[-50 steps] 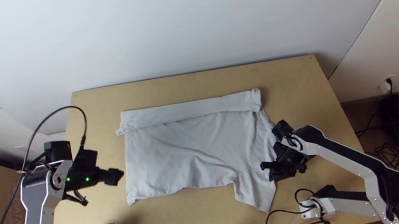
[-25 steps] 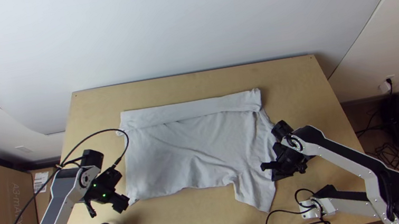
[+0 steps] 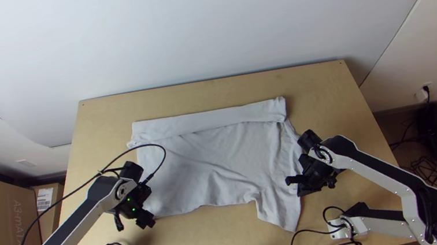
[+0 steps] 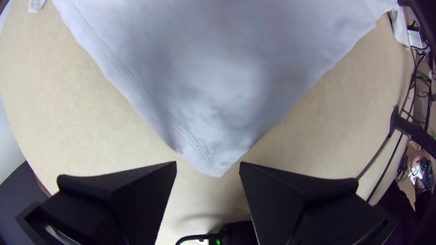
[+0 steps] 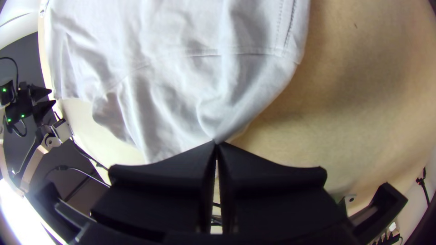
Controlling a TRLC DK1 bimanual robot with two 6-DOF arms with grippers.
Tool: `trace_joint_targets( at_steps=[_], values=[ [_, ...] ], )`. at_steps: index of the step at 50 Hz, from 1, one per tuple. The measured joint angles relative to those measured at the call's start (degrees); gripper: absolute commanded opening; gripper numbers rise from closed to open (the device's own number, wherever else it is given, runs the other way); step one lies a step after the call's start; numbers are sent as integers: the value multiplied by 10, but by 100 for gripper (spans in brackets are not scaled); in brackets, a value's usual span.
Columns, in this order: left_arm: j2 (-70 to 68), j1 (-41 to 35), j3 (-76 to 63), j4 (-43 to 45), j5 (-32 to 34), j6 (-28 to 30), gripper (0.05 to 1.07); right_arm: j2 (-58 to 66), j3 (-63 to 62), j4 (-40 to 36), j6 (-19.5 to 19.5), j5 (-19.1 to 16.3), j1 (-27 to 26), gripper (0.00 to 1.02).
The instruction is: Fold the t-shirt
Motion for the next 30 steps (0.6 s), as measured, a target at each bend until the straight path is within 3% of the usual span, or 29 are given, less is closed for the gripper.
trace_joint_targets(
  at_steps=[9,11,13,17,30],
  values=[
    [12,-5,-10,15,-9,-1,73,-5,0,-3,0,0,0,2],
    [13,-5,-12,18,-9,-1,68,-8,0,-3,0,0,0,2],
    [14,-6,-14,24,-8,-1,52,-10,0,-3,0,0,0,2],
    [15,-8,-20,33,-8,0,9,-14,0,-4,0,0,0,2],
    [5,-2,-25,49,-8,10,8,-24,0,-5,-2,5,-19,2]
  ],
)
